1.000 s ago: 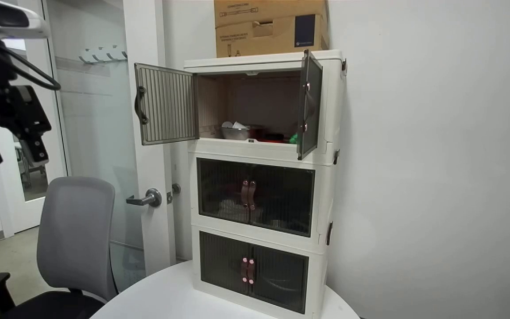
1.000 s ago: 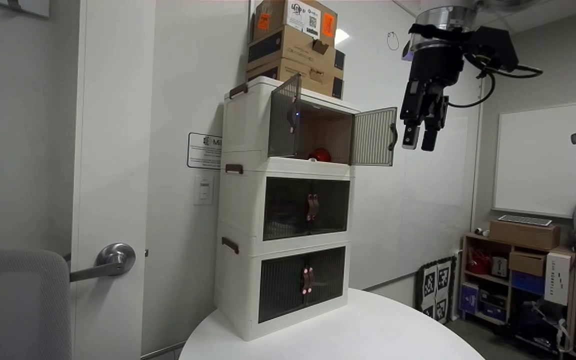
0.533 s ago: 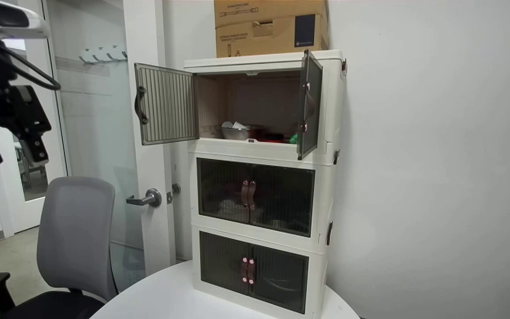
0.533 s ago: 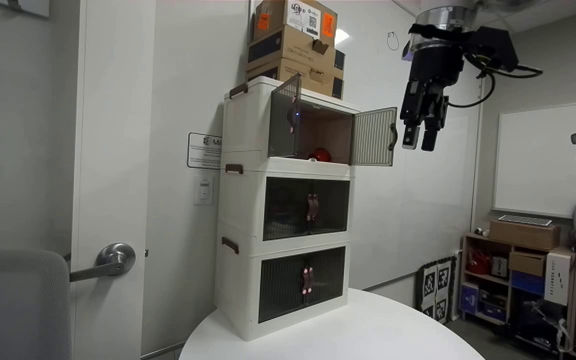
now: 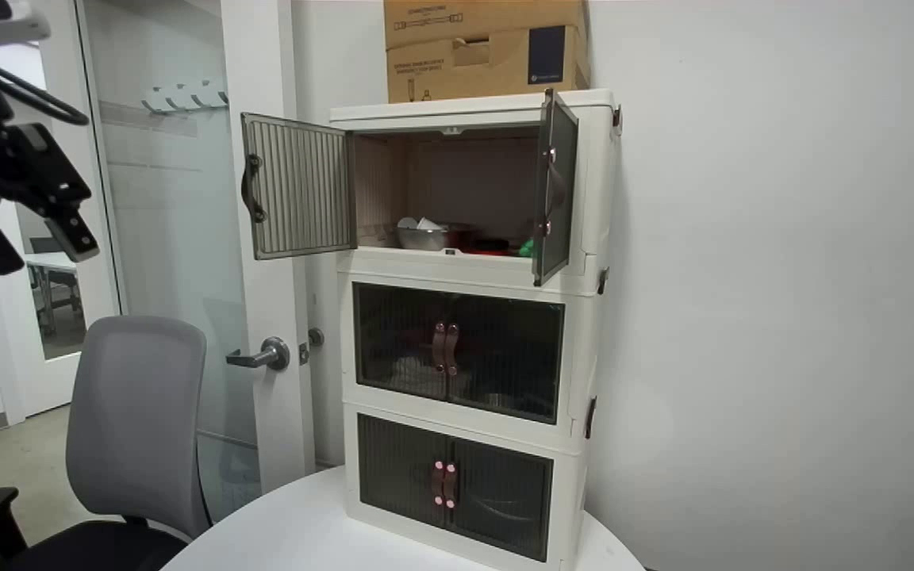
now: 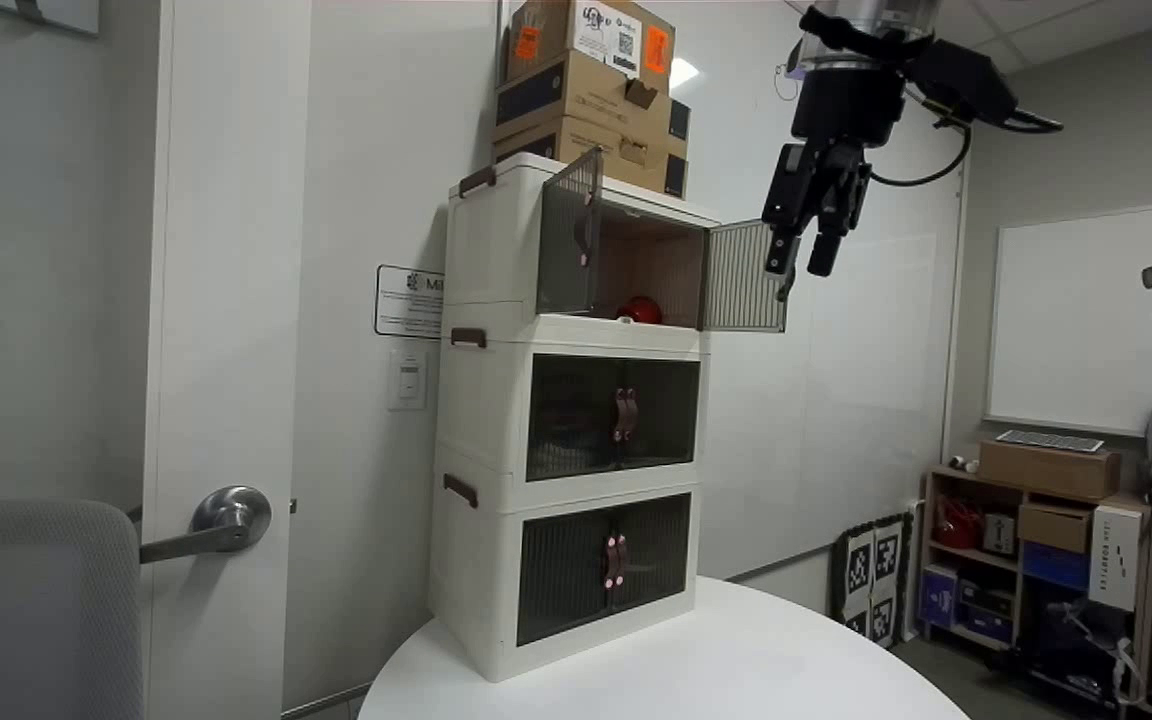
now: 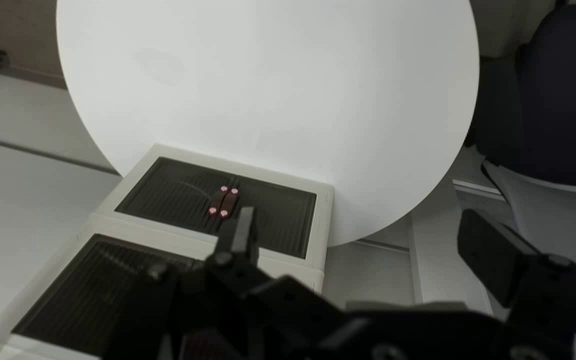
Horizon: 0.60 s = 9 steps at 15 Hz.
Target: Close the topmost compartment doors
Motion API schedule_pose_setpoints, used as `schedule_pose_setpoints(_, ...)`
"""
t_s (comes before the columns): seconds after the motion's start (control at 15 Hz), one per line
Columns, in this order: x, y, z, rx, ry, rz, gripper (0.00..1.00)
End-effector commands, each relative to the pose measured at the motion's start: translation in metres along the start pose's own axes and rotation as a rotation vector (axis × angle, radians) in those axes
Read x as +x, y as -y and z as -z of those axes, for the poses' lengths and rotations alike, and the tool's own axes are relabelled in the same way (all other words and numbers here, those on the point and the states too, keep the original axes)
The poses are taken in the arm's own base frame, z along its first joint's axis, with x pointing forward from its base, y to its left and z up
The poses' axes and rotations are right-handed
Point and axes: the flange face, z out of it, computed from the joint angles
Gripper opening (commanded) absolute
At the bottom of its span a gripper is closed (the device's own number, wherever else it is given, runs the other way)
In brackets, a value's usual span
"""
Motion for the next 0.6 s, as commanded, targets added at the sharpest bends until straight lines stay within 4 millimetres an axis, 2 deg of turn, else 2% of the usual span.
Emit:
schedule_pose_setpoints(0.0, 0.019, 0.02, 0.025, -0.096, -0.114, 0.002, 1.0)
schedule_pose_setpoints(0.13, 0.031, 0.025, 0.043, -0.154, -0.175, -0.006, 1.0)
schedule_pose_setpoints(0.53, 0.081, 0.02, 0.097, -0.264, -0.326, -0.059, 1.0)
